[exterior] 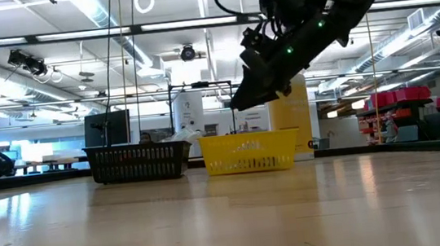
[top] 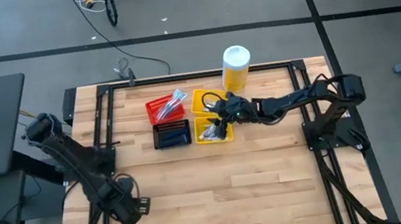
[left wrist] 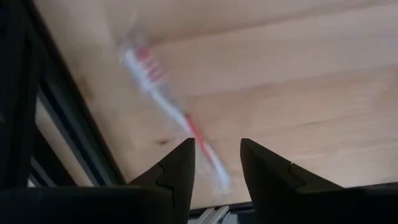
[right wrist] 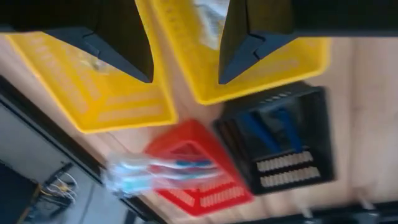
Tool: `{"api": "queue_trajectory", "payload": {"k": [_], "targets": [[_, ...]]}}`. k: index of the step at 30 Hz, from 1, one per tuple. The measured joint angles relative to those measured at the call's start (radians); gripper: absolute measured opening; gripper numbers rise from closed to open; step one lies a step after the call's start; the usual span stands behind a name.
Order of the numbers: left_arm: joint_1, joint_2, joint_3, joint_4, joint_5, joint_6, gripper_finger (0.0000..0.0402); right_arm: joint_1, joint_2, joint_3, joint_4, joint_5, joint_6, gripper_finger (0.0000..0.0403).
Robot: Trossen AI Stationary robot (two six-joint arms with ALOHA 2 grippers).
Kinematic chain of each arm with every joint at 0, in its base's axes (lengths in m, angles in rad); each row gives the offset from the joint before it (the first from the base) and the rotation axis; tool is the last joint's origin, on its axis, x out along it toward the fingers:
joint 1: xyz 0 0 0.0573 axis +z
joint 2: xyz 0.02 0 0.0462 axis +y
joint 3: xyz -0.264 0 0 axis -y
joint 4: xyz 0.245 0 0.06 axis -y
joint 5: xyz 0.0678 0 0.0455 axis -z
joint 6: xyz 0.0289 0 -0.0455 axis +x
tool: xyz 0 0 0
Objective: Pick & Place Travel size toiletries
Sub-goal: Put the red toothbrush into the red bin
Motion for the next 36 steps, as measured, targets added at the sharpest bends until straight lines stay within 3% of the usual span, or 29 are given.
{"api": "queue_trajectory", "payload": {"k": [6, 21, 28, 36], "targets": [[-0.094, 0.000, -0.108, 0.173, 0.023, -0.131, 0.0127, 0.051, -0.002, 0.000, 0.026, -0.001, -0.001, 0.0190], [-0.104, -0.001, -0.246, 0.254, 0.047, -0.100, 0.0126, 0.082, -0.002, 0.000, 0.028, 0.000, 0.002, 0.0190], [-0.067, 0.001, -0.246, 0.292, -0.104, 0.051, 0.0126, 0.081, -0.002, 0.000, 0.068, 0.000, 0.002, 0.0195], [0.029, 0.001, -0.246, 0.333, -0.188, 0.316, 0.0126, 0.081, -0.002, 0.000, 0.107, 0.000, 0.002, 0.0193]]}}
